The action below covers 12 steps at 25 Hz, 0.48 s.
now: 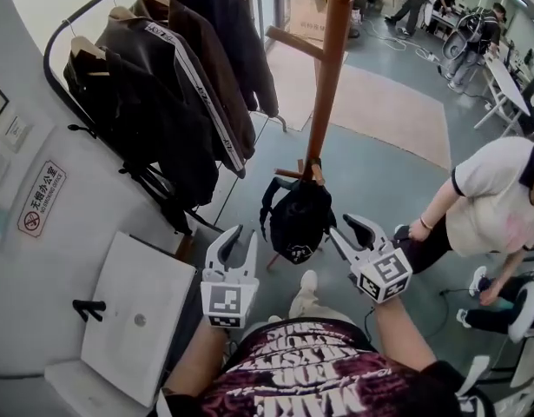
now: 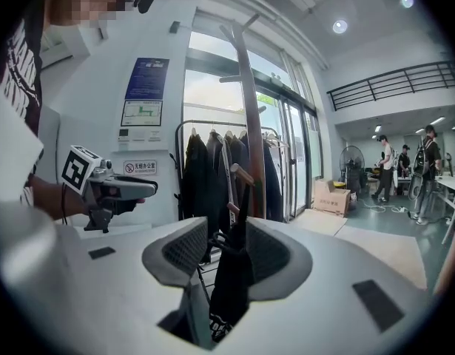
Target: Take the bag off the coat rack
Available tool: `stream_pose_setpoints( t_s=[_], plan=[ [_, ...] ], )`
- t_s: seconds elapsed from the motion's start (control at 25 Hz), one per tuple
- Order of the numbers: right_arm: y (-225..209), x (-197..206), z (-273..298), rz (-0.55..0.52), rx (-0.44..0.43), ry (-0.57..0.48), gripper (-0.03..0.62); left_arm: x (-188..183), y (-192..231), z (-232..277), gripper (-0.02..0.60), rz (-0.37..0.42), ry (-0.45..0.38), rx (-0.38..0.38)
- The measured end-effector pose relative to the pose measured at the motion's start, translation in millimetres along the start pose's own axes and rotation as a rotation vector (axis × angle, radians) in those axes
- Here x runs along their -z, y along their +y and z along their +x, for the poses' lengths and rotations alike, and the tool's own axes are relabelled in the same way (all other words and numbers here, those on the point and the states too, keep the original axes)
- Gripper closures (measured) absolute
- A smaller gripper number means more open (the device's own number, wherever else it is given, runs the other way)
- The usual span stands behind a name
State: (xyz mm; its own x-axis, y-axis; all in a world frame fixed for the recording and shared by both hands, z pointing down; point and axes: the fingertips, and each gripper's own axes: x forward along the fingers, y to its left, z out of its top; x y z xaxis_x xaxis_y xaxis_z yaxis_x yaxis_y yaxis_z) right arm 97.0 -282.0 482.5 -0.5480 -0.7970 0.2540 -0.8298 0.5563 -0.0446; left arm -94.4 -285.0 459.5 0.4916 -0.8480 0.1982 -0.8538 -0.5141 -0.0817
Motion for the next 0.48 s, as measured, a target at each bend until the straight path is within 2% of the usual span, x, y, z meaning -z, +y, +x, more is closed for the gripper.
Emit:
stream_pose_setpoints(
  t_s=[0.48],
  plan=[
    [-46.9, 4.5, 50.9, 0.019, -0.049, 0.037, 0.427, -7.5, -6.3, 76.4, 0.494, -0.028, 0.003, 0.038]
  ],
)
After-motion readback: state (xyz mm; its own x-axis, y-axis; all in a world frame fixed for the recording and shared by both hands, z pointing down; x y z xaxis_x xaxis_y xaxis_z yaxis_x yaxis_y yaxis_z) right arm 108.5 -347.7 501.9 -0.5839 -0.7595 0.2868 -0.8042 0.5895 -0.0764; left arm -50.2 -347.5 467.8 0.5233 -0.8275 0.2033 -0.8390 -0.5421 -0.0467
